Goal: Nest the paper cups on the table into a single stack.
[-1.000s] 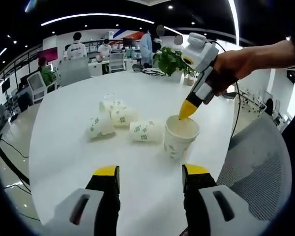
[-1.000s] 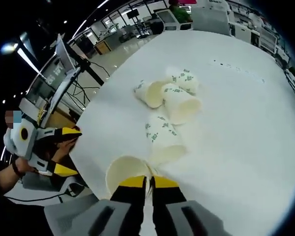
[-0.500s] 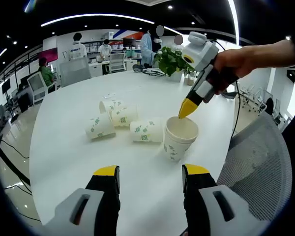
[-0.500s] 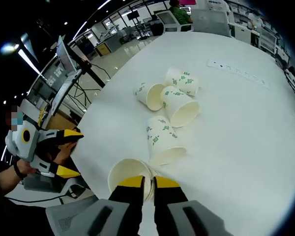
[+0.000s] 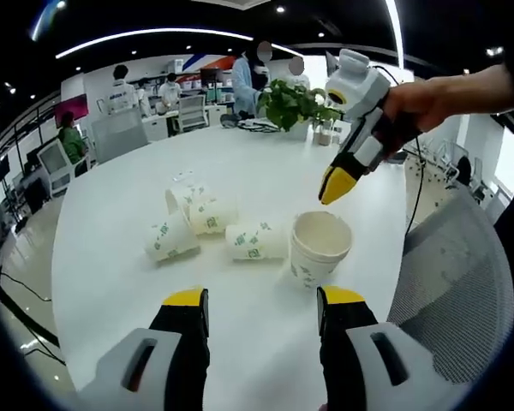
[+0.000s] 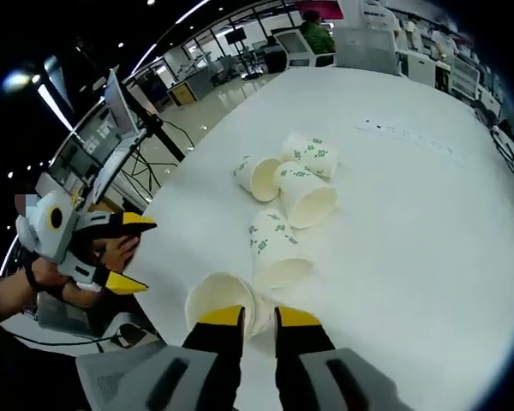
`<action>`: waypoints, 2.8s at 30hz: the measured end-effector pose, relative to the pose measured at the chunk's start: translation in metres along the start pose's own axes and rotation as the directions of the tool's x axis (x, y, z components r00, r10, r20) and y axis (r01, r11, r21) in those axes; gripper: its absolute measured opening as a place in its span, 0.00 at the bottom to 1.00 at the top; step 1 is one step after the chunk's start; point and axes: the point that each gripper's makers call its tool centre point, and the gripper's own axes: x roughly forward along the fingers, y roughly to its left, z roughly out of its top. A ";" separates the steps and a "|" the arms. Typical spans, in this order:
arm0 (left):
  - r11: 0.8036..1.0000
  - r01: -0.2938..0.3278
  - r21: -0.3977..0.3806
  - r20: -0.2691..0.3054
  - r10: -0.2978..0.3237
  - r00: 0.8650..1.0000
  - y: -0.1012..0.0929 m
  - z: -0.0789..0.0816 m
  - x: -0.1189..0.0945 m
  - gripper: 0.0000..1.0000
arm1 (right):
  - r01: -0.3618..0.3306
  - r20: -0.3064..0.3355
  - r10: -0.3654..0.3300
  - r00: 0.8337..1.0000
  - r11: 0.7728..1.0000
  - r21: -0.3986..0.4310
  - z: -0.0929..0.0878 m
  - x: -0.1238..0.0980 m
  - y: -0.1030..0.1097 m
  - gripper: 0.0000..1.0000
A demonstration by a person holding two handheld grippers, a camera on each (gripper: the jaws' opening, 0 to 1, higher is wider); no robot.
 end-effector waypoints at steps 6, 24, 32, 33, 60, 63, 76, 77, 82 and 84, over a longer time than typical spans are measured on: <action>0.998 0.042 0.054 -0.028 -0.040 0.999 0.001 0.005 0.015 0.48 | 0.005 0.042 -0.004 0.999 1.000 -0.022 -0.001 -0.007 -0.009 0.20; 0.939 0.155 0.307 -0.141 -0.116 0.983 0.010 0.025 0.074 0.50 | 0.022 0.149 -0.020 0.989 1.000 -0.011 -0.022 -0.038 -0.018 0.35; 0.857 0.233 0.459 -0.207 -0.151 0.967 0.017 0.027 0.100 0.46 | 0.048 0.144 -0.048 0.988 0.999 0.006 -0.045 -0.048 -0.029 0.34; 0.853 0.237 0.465 -0.212 -0.153 0.965 0.016 0.026 0.101 0.46 | 0.048 0.146 -0.050 0.988 0.999 0.018 -0.047 -0.048 -0.029 0.34; 0.566 0.472 0.676 -0.382 -0.278 0.881 -0.020 0.002 0.139 0.47 | 0.087 0.181 -0.116 0.977 0.983 0.161 -0.090 -0.073 -0.027 0.32; 0.563 0.484 0.670 -0.398 -0.278 0.874 -0.018 -0.003 0.141 0.41 | 0.092 0.183 -0.124 0.975 0.980 0.174 -0.096 -0.074 -0.024 0.32; 0.674 0.449 0.587 -0.360 -0.280 0.890 -0.010 -0.004 0.132 0.35 | 0.122 0.179 -0.160 0.971 0.971 0.205 -0.104 -0.081 -0.029 0.30; 0.682 0.440 0.584 -0.352 -0.276 0.895 -0.009 -0.002 0.130 0.35 | 0.121 0.181 -0.159 0.971 0.972 0.204 -0.102 -0.080 -0.029 0.30; 0.735 0.378 0.563 -0.304 -0.241 0.922 0.007 0.005 0.117 0.35 | 0.114 0.180 -0.147 0.973 0.977 0.180 -0.092 -0.074 -0.026 0.30; 0.756 0.361 0.546 -0.284 -0.238 0.929 0.010 0.007 0.108 0.35 | 0.109 0.186 -0.140 0.973 0.980 0.169 -0.088 -0.071 -0.024 0.30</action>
